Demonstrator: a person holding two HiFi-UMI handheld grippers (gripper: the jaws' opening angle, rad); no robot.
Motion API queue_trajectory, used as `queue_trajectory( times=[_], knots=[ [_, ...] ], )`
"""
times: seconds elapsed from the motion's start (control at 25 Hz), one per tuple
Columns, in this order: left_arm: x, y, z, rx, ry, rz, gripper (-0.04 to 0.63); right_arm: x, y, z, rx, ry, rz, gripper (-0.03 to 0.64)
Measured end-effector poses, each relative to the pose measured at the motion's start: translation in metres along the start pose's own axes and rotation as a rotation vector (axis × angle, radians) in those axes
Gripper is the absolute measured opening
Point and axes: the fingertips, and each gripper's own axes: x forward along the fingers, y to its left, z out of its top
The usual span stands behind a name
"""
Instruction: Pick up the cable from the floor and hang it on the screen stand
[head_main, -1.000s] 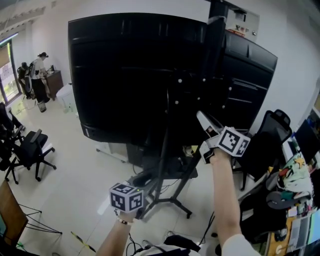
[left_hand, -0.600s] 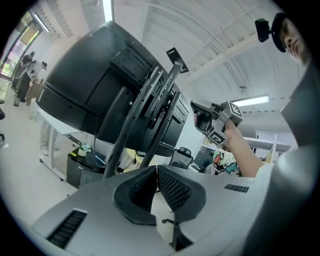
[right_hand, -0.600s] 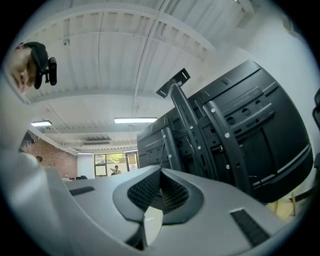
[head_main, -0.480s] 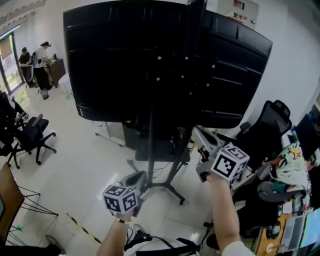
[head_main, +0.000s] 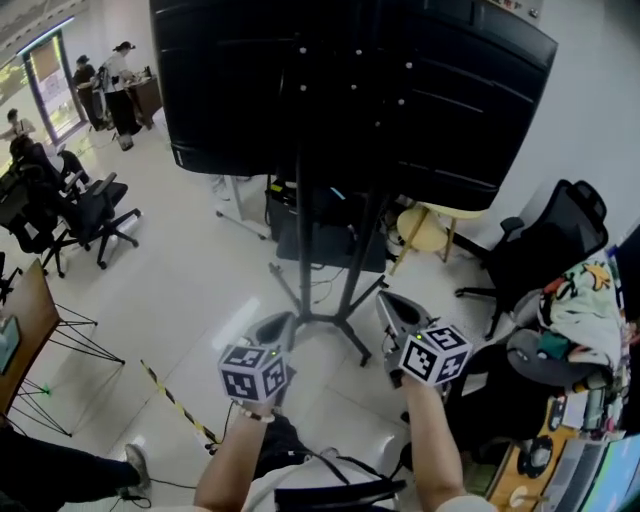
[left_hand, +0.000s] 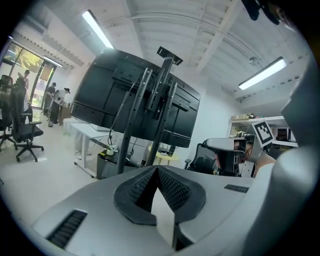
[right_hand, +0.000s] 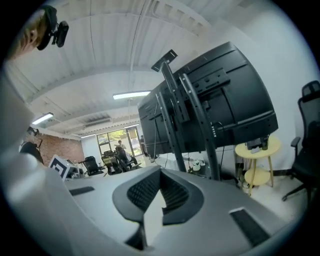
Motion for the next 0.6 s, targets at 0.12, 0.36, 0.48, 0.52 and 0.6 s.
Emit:
queue_trajectory(
  times=[0.12, 0.36, 0.48, 0.52, 0.6],
  knots=[
    [-0.018, -0.031, -0.025, 0.004, 0.016, 0.026, 0.003, -0.03, 0.003, -0.031, -0.002, 0.037, 0.016, 0.009],
    [-0.064, -0.065, -0.059, 0.017, 0.045, 0.064, 0.003, -0.073, 0.03, -0.074, 0.001, 0.075, 0.061, 0.009],
    [-0.081, -0.072, -0.068, 0.017, 0.045, 0.07, 0.003, -0.089, 0.041, -0.094, 0.031, 0.083, 0.064, 0.009],
    [-0.086, -0.074, -0.07, 0.013, 0.042, 0.07, 0.003, -0.094, 0.043, -0.1, 0.037, 0.087, 0.059, 0.009],
    [-0.094, -0.077, -0.075, 0.001, 0.042, 0.064, 0.003, -0.101, 0.046, -0.111, 0.048, 0.096, 0.044, 0.009]
  ],
)
